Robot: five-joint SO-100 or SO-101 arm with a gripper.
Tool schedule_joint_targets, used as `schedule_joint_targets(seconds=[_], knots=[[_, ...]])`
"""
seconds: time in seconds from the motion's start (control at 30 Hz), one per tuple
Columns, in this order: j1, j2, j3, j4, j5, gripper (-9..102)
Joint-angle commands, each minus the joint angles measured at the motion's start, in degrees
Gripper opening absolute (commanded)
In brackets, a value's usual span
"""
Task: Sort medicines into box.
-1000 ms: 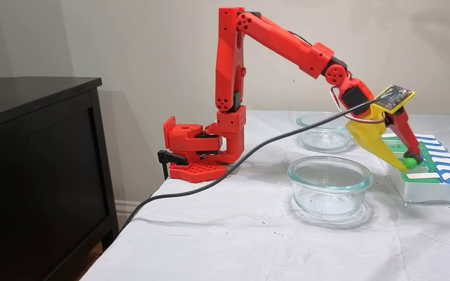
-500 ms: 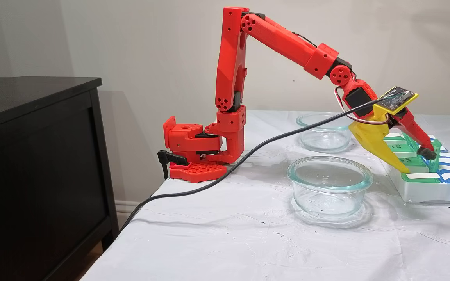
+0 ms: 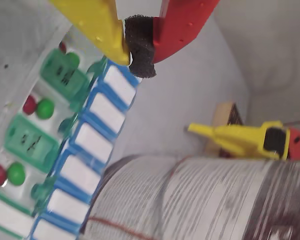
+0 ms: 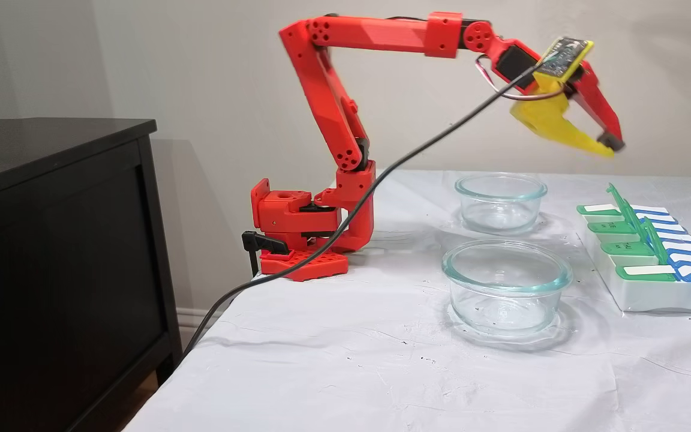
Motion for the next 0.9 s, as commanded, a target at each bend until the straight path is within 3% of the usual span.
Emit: schedule_joint_targets(seconds=[0.0,0.33,0.87], knots=[[-4.0,-2.3,-0.5,-14.2,1.2,0],[-4.1,-15.7,-3.3,-28.7,1.3,0],[-4.3,-24.5,-7.8,-23.6,2.7,0]])
